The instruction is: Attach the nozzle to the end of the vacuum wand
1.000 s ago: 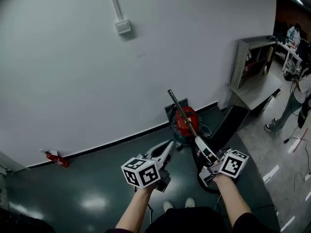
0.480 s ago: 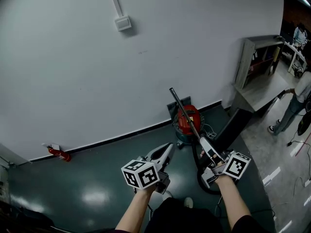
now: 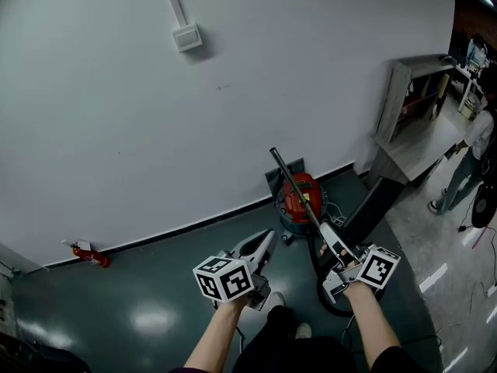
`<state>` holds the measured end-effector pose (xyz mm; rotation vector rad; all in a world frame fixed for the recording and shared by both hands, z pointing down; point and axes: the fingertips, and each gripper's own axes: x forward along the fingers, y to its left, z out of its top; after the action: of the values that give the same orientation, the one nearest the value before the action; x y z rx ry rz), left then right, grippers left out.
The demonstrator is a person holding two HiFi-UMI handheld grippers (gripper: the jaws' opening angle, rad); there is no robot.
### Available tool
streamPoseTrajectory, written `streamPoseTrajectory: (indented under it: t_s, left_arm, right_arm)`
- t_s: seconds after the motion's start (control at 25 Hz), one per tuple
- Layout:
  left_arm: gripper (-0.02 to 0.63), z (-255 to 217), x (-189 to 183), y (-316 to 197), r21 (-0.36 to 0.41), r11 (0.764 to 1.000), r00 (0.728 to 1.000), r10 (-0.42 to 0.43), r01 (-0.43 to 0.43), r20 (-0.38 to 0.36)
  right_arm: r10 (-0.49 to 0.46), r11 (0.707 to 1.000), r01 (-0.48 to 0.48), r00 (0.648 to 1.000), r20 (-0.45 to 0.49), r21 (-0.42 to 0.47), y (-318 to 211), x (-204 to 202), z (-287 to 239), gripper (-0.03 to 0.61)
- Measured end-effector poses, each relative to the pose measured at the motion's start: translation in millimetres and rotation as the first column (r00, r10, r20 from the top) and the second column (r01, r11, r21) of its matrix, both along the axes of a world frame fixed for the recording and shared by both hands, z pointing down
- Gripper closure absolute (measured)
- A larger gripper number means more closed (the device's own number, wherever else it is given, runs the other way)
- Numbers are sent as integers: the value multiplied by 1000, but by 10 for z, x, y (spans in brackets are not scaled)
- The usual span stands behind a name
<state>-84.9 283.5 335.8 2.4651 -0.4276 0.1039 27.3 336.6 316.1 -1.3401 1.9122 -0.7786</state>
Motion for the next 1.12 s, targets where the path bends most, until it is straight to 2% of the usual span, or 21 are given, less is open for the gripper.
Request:
streamPoseTrajectory:
  t_s: [0.36,0.64,1.12]
  left_arm:
    - [611,228,84,-721,-35,999,999,34,-34,7]
    - [611,295,106,-1202,-74,994,997,76,-75,8]
    - [611,392,192,-1500,-114,987,993,114,-112,11]
  right_arm:
    - [33,999,-32,999,24,-31,-673,93,216,518]
    - [69,997,-67,996,51,-35,-1111,78,165,518]
    - [110,992,-105,992,63,-74,-1298,159,235,518]
